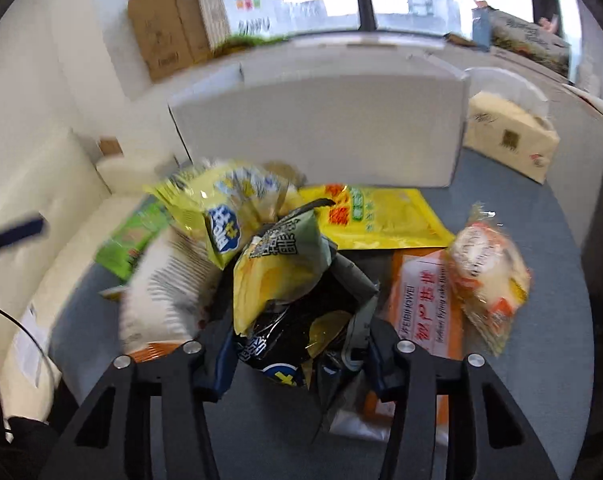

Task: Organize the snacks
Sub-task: 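Grasp the yellow-black chip bag with the right tool while the left grasps a yellow bag, then lower both bags into the white box and open both tools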

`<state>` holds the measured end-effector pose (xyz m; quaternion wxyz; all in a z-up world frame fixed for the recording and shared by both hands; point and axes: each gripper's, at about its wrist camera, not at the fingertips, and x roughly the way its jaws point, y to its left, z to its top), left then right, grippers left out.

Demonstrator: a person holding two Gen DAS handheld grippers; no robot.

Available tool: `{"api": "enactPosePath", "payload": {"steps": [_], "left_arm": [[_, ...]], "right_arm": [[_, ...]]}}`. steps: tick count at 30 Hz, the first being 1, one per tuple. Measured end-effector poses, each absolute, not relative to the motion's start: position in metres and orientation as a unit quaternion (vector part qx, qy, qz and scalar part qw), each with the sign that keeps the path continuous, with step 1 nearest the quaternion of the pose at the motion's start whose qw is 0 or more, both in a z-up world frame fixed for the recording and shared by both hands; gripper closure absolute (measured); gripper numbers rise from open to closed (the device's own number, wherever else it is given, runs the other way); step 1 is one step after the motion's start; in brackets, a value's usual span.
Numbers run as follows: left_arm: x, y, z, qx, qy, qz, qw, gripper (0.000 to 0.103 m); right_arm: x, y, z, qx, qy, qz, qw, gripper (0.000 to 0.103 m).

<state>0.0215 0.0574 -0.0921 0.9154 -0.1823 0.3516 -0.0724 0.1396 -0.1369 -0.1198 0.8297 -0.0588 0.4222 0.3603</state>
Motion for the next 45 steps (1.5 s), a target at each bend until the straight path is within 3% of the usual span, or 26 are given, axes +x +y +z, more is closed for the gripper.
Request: {"api": "enactPosePath", "payload": {"steps": [4,15,20,23,30,39,45], "left_arm": [[0.036,0.043,-0.108,-0.19,0.387,-0.075,0.899,0.0],[0.13,0.008,-0.098,-0.047,0.412,-0.02,0.91,0.0],[0.187,-0.006,-0.121,0.037,0.461,-0.002,0.887,0.001],[0.196,-0.006,-0.135,0.057,0.477,0.005,0.877,0.035],[0.164,0.015,-0.108,-0.009,0.432,-0.044,0.901,0.048],[0.114,0.055,-0.047,-0.172,0.294,-0.082,0.937,0.049],[0.128,0.082,-0.013,-0.204,0.238,-0.073,0.947,0.049]], "right_arm": [[0.133,-0.176,-0.103,0.001,0.403,0.345,0.848,0.051],[0.104,-0.233,-0.077,0.045,0.376,0.324,0.867,0.05],[0.101,-0.234,-0.077,0.048,0.375,0.324,0.867,0.05],[0.101,-0.235,-0.078,0.048,0.377,0.326,0.866,0.05],[0.103,-0.233,-0.08,0.053,0.38,0.325,0.864,0.05],[0.118,-0.213,-0.068,0.061,0.365,0.345,0.863,0.05],[0.159,-0.173,-0.02,0.039,0.311,0.371,0.874,0.05]]}}
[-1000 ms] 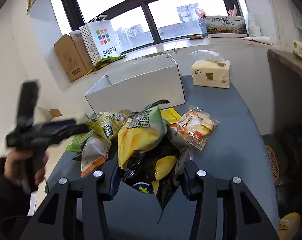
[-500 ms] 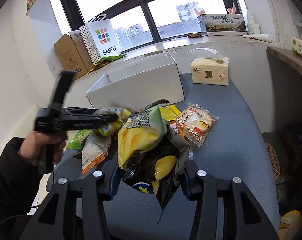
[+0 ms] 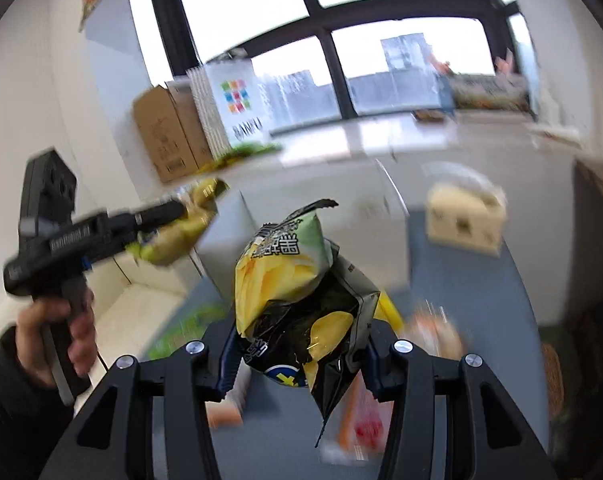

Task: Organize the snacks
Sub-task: 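Lower both bags into the white box and open both tools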

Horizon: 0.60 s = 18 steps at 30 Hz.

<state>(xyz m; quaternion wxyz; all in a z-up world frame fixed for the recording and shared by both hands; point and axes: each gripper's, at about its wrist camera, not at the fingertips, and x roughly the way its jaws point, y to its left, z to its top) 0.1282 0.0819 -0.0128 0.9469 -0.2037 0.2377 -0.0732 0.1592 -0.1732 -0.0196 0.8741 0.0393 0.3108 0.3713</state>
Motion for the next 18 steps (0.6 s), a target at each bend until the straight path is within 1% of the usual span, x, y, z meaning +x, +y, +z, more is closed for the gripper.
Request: {"api": "enactPosePath", "payload": {"steps": [4,6,11,13,16,18], "left_arm": [[0.16,0.099,0.005,-0.193,0.217,-0.049,0.956,0.049],[0.182,0.112,0.01,-0.195,0.215,-0.038,0.956,0.049],[0.224,0.143,0.008,-0.206,0.226,-0.015,0.952,0.049],[0.238,0.149,0.003,-0.2,0.238,-0.01,0.95,0.049],[0.253,0.151,-0.001,-0.173,0.25,-0.004,0.953,0.049],[0.258,0.154,-0.007,-0.174,0.258,-0.005,0.95,0.049]], "right_arm": [[0.204,-0.137,0.01,0.055,0.289,0.368,0.882,0.05],[0.231,-0.116,0.017,0.061,0.295,0.358,0.884,0.05],[0.289,-0.074,0.021,0.066,0.32,0.34,0.882,0.05],[0.309,-0.058,0.019,0.051,0.33,0.33,0.883,0.05],[0.334,-0.047,0.01,0.063,0.357,0.321,0.875,0.05],[0.345,-0.043,0.006,0.062,0.364,0.31,0.876,0.05]]}}
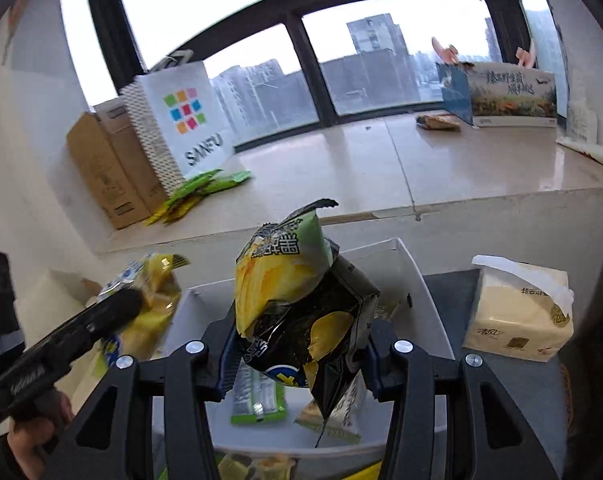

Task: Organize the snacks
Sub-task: 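Lower both bags into the white box and open both tools, then grasp the white rice-cracker bag with the right tool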

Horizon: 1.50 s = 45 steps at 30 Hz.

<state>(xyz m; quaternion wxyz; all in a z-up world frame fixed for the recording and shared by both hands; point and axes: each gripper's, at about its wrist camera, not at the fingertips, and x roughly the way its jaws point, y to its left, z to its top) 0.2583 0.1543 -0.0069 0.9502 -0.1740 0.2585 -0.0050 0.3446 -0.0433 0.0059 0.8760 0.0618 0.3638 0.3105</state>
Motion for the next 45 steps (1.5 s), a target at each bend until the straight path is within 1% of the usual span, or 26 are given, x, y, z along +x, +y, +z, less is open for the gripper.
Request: {"api": "enactPosePath", "payload": {"steps": [2,4,5,6,7,8,9,10,12,15,21,27,30,31,35,39,42,45], "left_arm": [[0.261,0.156,-0.012,-0.173,0.262,-0.001,0.95,0.049],[0.264,0.157,-0.015,-0.17,0.269,0.003,0.948,0.046],[0.266,0.158,-0.018,-0.173,0.273,0.006,0.946,0.042],[0.268,0.16,-0.02,-0.178,0.274,0.01,0.945,0.032],[0.269,0.163,-0.022,-0.183,0.273,0.012,0.945,0.024],[0.271,0.164,-0.025,-0.187,0.276,0.015,0.943,0.006],[0.271,0.166,-0.027,-0.191,0.278,0.019,0.941,0.0],[0.271,0.167,-0.028,-0.192,0.281,0.025,0.94,0.0],[0.271,0.168,-0.031,-0.192,0.294,0.029,0.936,0.0],[0.266,0.166,-0.034,-0.19,0.3,0.028,0.935,0.0],[0.251,0.153,-0.03,-0.166,0.304,0.015,0.938,0.0],[0.22,0.13,-0.016,-0.131,0.302,-0.005,0.944,0.0],[0.199,0.115,-0.004,-0.109,0.291,-0.014,0.95,0.0],[0.19,0.109,0.0,-0.103,0.286,-0.02,0.953,0.0],[0.152,0.094,0.007,-0.094,0.263,-0.014,0.96,0.0],[0.118,0.08,0.008,-0.104,0.259,-0.035,0.96,0.0],[0.088,0.066,0.004,-0.097,0.254,-0.039,0.961,0.0],[0.064,0.061,-0.001,-0.118,0.246,-0.037,0.961,0.0]], "right_arm": [[0.35,-0.044,0.002,0.066,0.365,0.311,0.875,0.05],[0.355,-0.045,-0.001,0.072,0.368,0.313,0.872,0.05],[0.356,-0.046,-0.003,0.072,0.37,0.313,0.872,0.049],[0.357,-0.047,-0.005,0.073,0.372,0.31,0.872,0.048],[0.358,-0.047,-0.006,0.076,0.376,0.302,0.873,0.044],[0.36,-0.049,-0.008,0.081,0.379,0.292,0.874,0.04],[0.362,-0.052,-0.01,0.092,0.381,0.293,0.872,0.022],[0.364,-0.053,-0.011,0.101,0.384,0.299,0.868,0.0],[0.365,-0.056,-0.012,0.114,0.386,0.305,0.863,0.0],[0.362,-0.056,-0.011,0.099,0.39,0.299,0.865,0.0],[0.344,-0.066,-0.003,0.091,0.368,0.304,0.874,0.0],[0.318,-0.09,0.003,0.095,0.346,0.313,0.88,0.0],[0.292,-0.103,0.007,0.066,0.325,0.305,0.893,0.0],[0.277,-0.111,0.01,0.059,0.306,0.307,0.899,0.0],[0.236,-0.136,0.02,0.045,0.273,0.311,0.909,0.0],[0.19,-0.162,0.028,0.04,0.248,0.329,0.91,0.0],[0.161,-0.186,0.029,0.068,0.244,0.356,0.899,0.0],[0.134,-0.203,0.027,0.071,0.236,0.362,0.899,0.0]]}}
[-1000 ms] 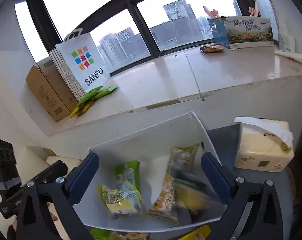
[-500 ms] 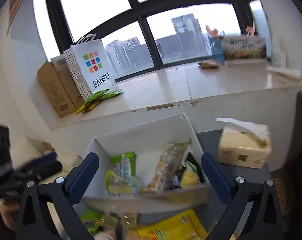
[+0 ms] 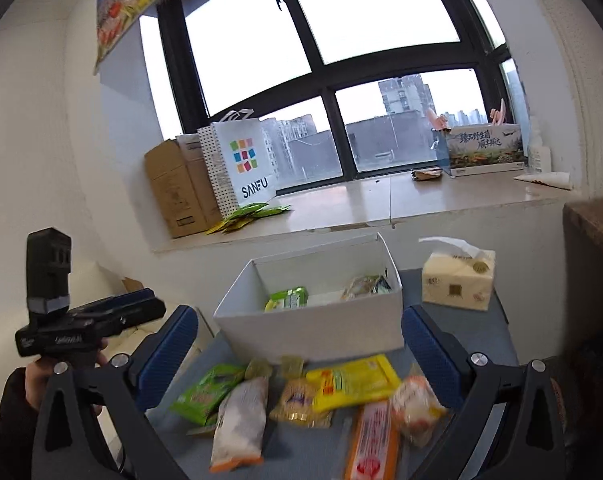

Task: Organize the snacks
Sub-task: 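Grasp the white rice-cracker bag with the right tool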

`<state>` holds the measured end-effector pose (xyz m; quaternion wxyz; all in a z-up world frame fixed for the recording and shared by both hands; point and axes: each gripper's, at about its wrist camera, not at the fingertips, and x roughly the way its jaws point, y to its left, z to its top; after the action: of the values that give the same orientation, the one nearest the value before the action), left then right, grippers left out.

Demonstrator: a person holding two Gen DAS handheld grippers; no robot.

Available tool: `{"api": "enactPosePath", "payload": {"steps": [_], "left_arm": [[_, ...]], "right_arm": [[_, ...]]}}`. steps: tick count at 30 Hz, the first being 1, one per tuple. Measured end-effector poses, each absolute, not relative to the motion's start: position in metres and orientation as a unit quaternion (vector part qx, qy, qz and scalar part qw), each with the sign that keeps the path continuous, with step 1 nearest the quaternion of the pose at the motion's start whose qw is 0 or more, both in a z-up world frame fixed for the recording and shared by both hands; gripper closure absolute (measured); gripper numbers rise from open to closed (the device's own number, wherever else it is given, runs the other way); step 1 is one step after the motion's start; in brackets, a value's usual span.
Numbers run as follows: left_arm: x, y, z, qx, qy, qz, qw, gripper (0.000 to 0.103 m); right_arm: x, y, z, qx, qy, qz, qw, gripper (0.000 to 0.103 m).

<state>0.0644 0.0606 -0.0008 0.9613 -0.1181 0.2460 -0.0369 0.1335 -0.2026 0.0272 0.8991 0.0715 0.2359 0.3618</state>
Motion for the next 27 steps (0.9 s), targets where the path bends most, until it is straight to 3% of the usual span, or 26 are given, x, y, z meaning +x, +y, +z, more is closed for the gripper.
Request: {"api": "enactPosePath", "payload": {"steps": [14,27], "left_arm": [[-0.001,0.028,-0.019,-0.12,0.254,-0.06,0.958,0.0],[-0.018,0.059,-0.022,-0.147,0.247,-0.026,0.957,0.0]], "right_arm": [[0.074,-0.228,-0.017,0.032,0.285,0.35,0.892,0.0],[0.072,-0.19,-0.034,-0.021,0.31,0.365,0.878,0.0]]}}
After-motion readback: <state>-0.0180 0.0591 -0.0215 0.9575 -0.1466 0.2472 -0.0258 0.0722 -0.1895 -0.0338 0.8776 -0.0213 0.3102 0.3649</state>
